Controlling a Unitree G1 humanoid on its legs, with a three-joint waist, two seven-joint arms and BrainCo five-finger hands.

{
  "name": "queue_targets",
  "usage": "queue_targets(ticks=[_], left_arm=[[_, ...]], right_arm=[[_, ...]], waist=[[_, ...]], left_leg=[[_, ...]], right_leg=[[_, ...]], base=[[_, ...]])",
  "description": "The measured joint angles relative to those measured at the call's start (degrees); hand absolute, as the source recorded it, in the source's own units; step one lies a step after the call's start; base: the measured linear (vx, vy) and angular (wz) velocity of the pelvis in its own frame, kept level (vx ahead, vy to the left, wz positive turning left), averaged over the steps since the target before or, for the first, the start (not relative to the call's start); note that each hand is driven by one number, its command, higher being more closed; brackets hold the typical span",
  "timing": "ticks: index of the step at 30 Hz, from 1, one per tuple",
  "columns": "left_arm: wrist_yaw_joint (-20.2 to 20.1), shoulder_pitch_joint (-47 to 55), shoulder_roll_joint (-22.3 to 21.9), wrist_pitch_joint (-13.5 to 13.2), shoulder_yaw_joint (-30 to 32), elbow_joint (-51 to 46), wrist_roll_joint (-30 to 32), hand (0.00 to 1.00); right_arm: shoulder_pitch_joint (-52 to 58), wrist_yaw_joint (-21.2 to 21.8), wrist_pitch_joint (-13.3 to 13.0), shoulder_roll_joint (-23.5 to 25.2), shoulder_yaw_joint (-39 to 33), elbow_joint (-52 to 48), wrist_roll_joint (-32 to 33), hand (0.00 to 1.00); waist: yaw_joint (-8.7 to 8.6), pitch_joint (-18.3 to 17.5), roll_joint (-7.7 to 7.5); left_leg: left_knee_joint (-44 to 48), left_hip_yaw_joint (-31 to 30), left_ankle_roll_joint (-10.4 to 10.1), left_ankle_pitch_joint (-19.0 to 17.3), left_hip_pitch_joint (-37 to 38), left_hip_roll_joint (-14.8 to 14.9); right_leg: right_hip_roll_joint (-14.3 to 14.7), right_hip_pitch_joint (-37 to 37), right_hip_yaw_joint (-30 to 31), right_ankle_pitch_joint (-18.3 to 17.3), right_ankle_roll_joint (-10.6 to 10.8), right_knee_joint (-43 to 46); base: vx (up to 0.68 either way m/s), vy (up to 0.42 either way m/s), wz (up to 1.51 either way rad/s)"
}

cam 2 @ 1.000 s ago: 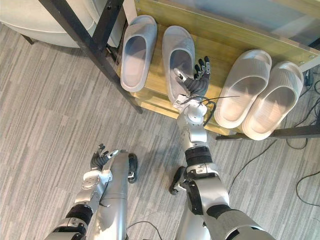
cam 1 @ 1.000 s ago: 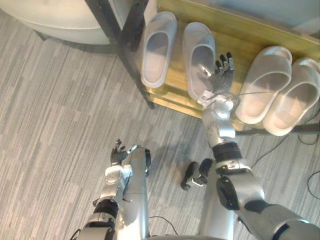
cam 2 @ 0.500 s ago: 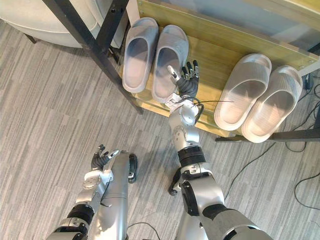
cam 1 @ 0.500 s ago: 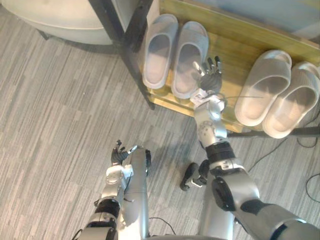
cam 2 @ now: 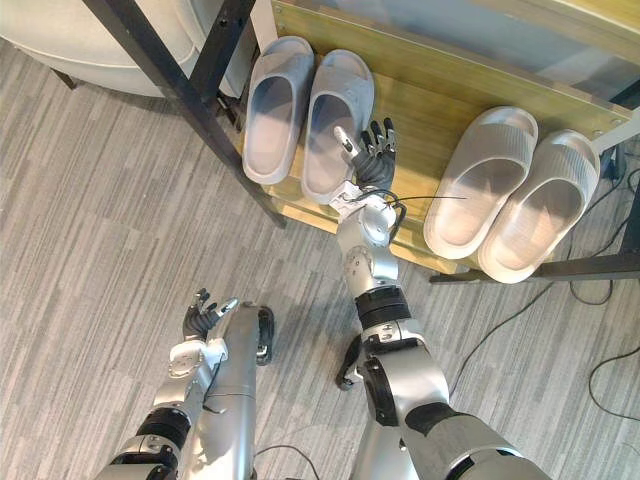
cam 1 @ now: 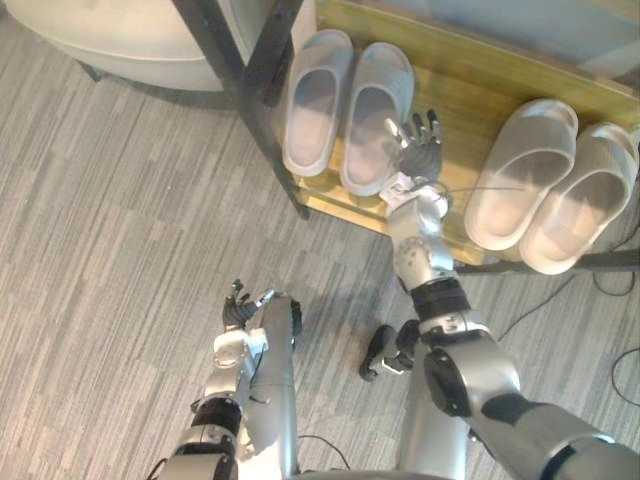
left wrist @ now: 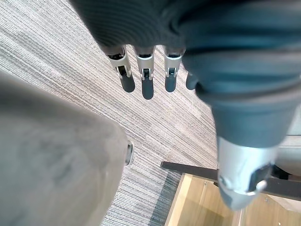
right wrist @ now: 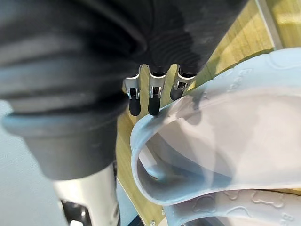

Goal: Organize the slippers on the shoe rack

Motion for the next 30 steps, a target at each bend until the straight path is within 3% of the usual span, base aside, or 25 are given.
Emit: queue_targets(ticks=[17,20,24,30], left_arm=[[-0.1,-0.2,0.1,-0.5,2.4,0.3,-0.8,0.0],[-0.1,-0.2,0.3,-0.5,2.4,0.2,-0.9,0.0],[-0.1,0.1,1.0,-0.4,2.3,-0.3,-0.5,0.0],[-0.6,4.8,1.0,-0.3,0.9,-1.3,1.1,0.0]], right_arm=[[0.0,-0.6,1.0,-3.3,-5.7,0.6,-5.7,0.0],[1.2,-1.5,1.0,-3.4,-5.0,-1.5,-10.4,0.0],[9.6,-2.2,1.3,-3.4,-0.6,-12.7,-19.9,0.0],[25.4,-0.9,1.9,-3.0,7.0,-25.2,-32.6,0.0]], waist=[[-0.03,1.6,-0.08],[-0.03,1.8,-0.38],[-0.47,2.4,-1.05],[-2.56,2.8,-1.73]], left_leg=[[0.0,1.0,0.0,0.0,0.6,2.0],[0.1,1.3,0.0,0.0,0.8,2.5],[-0.3,1.7,0.0,0.0,2.6,3.0],[-7.5,3.9,0.4,0.5,12.7,4.0]], right_leg=[[1.3,0.4,0.2,0.3,0.0,-0.7],[1.6,0.4,0.3,0.3,0.0,-0.7],[1.8,2.1,0.3,0.3,0.0,-1.1],[3.1,11.4,-0.2,2.1,1.2,-9.0]], base=[[0.0,-0.007,-0.03],[0.01,-0.014,-0.05],[0.0,-0.009,-0.03],[0.02,0.005,-0.08]])
